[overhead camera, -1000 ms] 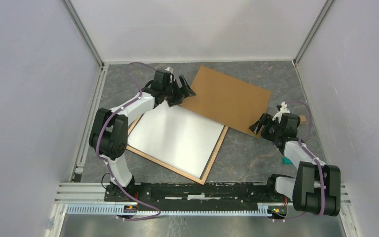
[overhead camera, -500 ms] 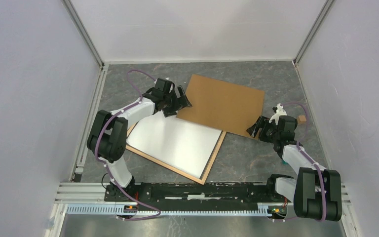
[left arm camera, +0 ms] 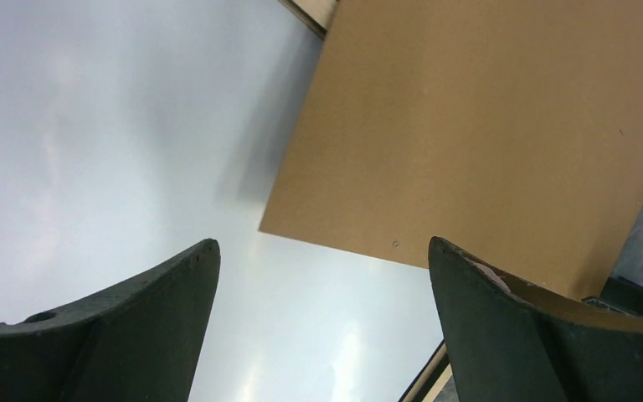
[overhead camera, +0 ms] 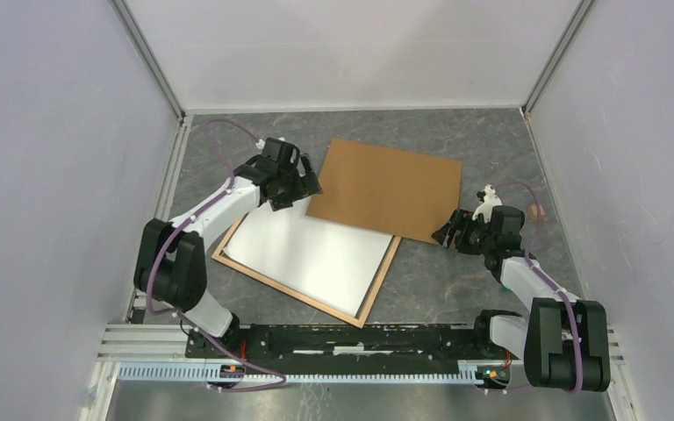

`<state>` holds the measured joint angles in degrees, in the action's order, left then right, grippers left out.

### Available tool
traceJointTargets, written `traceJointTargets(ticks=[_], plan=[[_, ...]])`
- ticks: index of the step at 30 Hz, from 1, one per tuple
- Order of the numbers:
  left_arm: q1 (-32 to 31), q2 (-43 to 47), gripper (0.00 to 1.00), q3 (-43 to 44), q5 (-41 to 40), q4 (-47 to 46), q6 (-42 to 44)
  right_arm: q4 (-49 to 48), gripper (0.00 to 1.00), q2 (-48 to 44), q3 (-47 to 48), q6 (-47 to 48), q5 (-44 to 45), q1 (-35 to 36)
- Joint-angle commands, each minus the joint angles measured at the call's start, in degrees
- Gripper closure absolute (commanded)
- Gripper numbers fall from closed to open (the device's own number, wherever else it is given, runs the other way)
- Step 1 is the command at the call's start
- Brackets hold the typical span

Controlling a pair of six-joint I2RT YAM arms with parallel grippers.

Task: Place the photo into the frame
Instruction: Move the photo frame item to the center of the board, then pick up the photo frame item at the center of the board.

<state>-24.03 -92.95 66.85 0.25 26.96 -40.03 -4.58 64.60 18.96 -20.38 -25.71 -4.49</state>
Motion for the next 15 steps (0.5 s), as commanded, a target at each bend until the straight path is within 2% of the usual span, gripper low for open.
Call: traceJointTargets(ticks=[1,4,8,11,15], plan=[[3.7,6.8,0.00,-4.2,2.8,-0.4,1.2,0.3,0.24,-1.1,-0.6,1.5,-0.9,0.3],[3.9,12.8,0.00,-12.6,12.5,-10.9,-4.3,0.4,0.24,-1.3,-0.8,1.8,-0.7,0.3],[3.7,16.0,0.00,-25.7,23.3,-33.7,-21.9,-0.5,0.24,-0.9,-1.3,1.6,-0.6,0.3],[1.6,15.3,0.00,-32.3,21.1,-48.4,-29.4,-1.4,0.24,-0.5,-1.6,1.1,-0.9,0.3],[-4.5,11.3,0.03,-36.6,12.1,-59.8,-37.7,-2.5,0.24,-0.2,-1.6,0.3,-1.1,0.3]])
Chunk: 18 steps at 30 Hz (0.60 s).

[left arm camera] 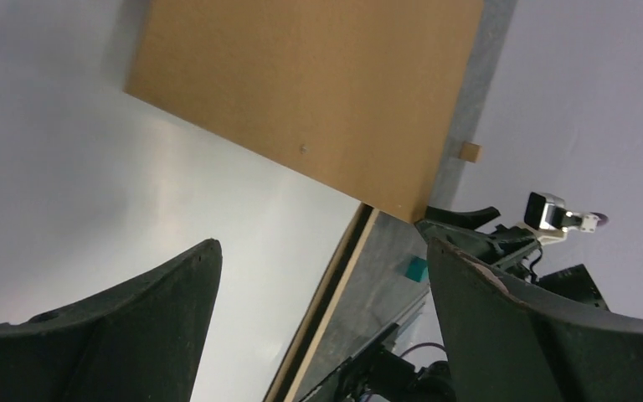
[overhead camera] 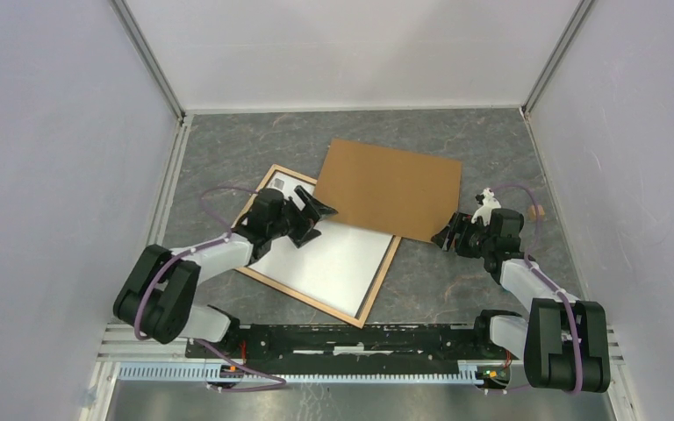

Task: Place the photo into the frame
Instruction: Pick up the photo frame item at the center of the board.

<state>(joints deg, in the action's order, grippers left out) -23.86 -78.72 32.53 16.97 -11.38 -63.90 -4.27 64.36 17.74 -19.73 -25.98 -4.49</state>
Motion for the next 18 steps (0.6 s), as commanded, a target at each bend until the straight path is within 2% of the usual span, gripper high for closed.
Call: traceJointTargets(ticks=[1,4,9,13,18], plan=[[-5.8,-4.2,0.05,-3.2,-6.6,-24.3,-15.8,-2.8,0.24,0.1,-0.3,-0.4,-0.8,0.3],[-8.6,-9.4,0.09,-3.6,-10.4,-31.2,-18.6,-2.6,0.24,-0.3,-0.2,-0.3,-0.8,0.3],[-8.9,-17.2,0.21,-4.2,-12.4,-38.5,-22.4,-2.0,0.24,-0.6,0.4,-0.1,-0.9,0.3],[-9.0,-19.9,0.26,-4.3,-13.9,-38.9,-21.5,-2.0,0.24,-0.3,0.6,0.3,-0.6,0.3],[-8.9,-22.9,0.38,-4.5,-15.3,-41.4,-21.3,-2.4,0.24,0.9,0.8,0.5,-1.3,0.3]])
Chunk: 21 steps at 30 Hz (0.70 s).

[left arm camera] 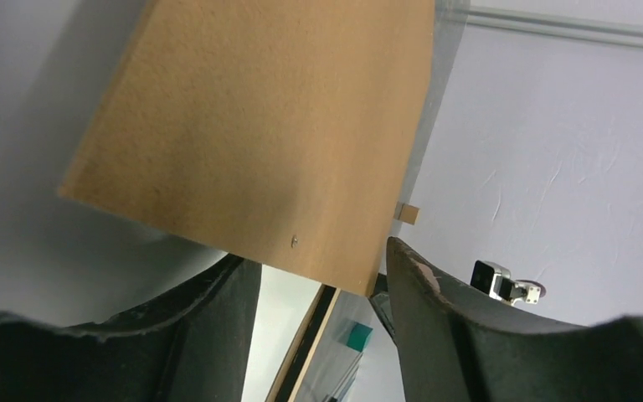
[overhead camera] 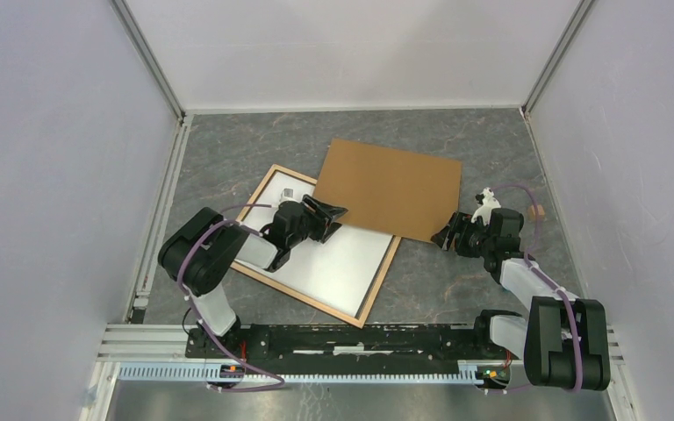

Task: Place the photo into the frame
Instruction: Pick up the photo frame item at the center of the board.

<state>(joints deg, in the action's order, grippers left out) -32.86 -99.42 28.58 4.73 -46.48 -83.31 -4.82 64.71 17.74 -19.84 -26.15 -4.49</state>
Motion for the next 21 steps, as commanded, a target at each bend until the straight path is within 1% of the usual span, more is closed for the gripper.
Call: traceJointTargets(ticks=[1,4,9,11,13,16,19,21], plan=[[0.1,-2.9,0.41,-0.5,-3.2,-6.9,-2.2,-1.8,0.24,0.7,0.8,0.8,-1.1,0.2],[0.2,-4.9,0.47,-0.4,-3.4,-9.1,-3.4,-1.7,0.24,0.6,0.6,0.9,-1.0,0.3],[0.4,-7.7,0.53,0.0,-3.3,-13.3,-5.9,-1.4,0.25,0.4,0.6,1.0,-1.1,0.3],[0.5,-7.9,0.56,0.3,-3.3,-13.3,-6.0,-1.1,0.25,0.2,0.6,1.0,-1.2,0.3],[0.5,-7.9,0.62,0.4,-3.3,-13.2,-6.3,-0.9,0.25,-0.1,0.5,1.0,-1.2,0.3],[0.8,-7.7,0.67,0.2,-3.3,-13.6,-6.9,-0.6,0.25,-0.8,0.6,1.1,-1.3,0.3],[1.1,-6.6,0.72,0.1,-2.8,-13.0,-7.0,-0.2,0.25,-1.6,0.4,1.2,-1.0,0.3],[1.4,-5.2,0.77,0.0,-2.5,-11.7,-6.5,0.0,0.25,-2.0,0.2,1.4,-0.8,0.3]])
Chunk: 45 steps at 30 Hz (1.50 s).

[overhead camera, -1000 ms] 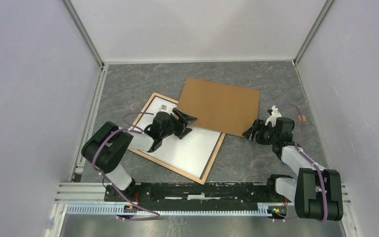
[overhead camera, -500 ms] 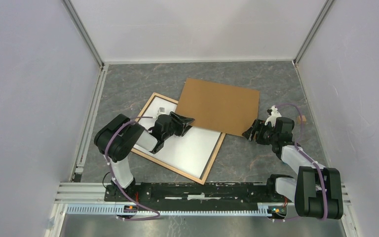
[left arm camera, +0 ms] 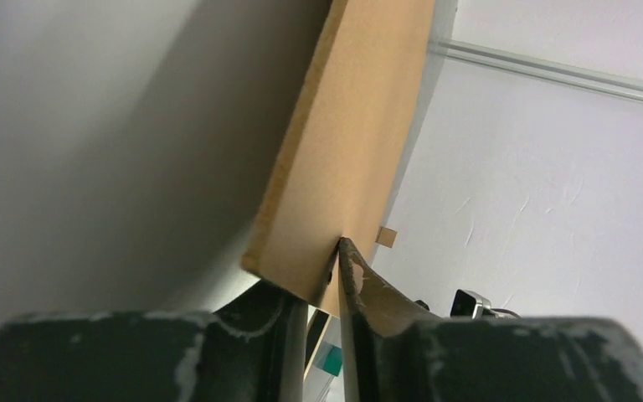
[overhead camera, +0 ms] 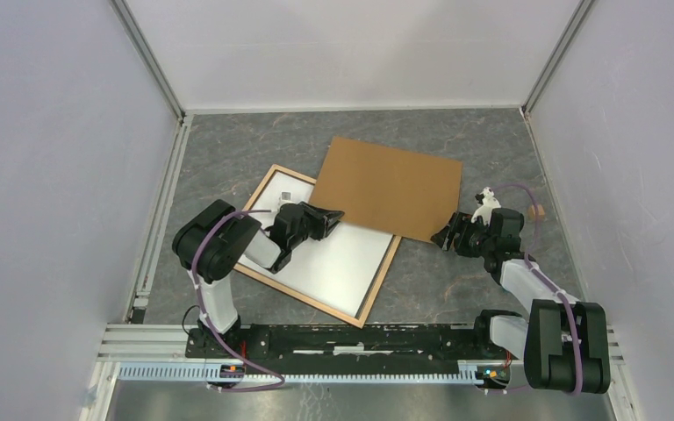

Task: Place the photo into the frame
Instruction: Pick up the photo frame item at the center of the board.

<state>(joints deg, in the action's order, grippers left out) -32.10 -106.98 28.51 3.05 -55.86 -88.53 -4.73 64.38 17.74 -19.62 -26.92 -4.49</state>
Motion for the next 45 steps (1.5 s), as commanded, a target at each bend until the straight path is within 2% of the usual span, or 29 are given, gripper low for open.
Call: traceJointTargets(ticks=[1,4,9,14,18,23,27,30,34,38,41,45], plan=[[0.9,3.6,0.81,0.0,-0.6,-1.3,-0.9,0.0,0.25,-1.8,0.1,1.3,0.1,0.4],[1.9,7.8,0.90,-0.2,-0.3,3.4,0.8,1.2,0.25,-2.6,0.1,2.0,0.6,0.6],[4.0,17.7,0.92,1.1,0.6,15.0,5.8,4.6,0.23,-5.2,0.9,3.3,3.7,1.1],[4.8,27.6,0.98,8.0,1.3,32.6,13.7,12.4,0.21,-10.6,5.1,6.3,8.6,1.9],[4.9,31.9,0.98,14.3,1.3,44.5,17.9,18.8,0.18,-16.0,11.6,9.4,13.7,4.1],[4.9,34.4,0.98,20.0,2.8,51.5,19.4,24.4,0.16,-18.6,19.1,13.6,19.0,13.3],[4.9,35.7,0.98,24.8,3.3,57.9,19.6,23.5,0.20,-20.7,20.5,18.5,20.9,21.1],[4.9,36.0,0.98,26.9,5.0,59.3,18.8,22.0,0.21,-20.9,21.0,21.0,24.0,28.2],[4.9,36.3,0.98,29.3,6.2,62.1,18.7,22.7,0.21,-17.1,23.9,22.9,36.7,42.1],[4.9,37.2,0.98,29.7,6.3,63.3,18.8,25.1,0.20,-11.6,27.6,24.8,55.3,55.7],[4.9,37.6,0.98,30.2,6.5,64.4,19.0,28.0,0.20,-6.6,29.7,26.8,64.6,63.5],[5.2,37.0,0.98,32.2,7.2,66.8,20.3,30.8,0.21,-1.0,29.9,28.1,81.8,71.3]])
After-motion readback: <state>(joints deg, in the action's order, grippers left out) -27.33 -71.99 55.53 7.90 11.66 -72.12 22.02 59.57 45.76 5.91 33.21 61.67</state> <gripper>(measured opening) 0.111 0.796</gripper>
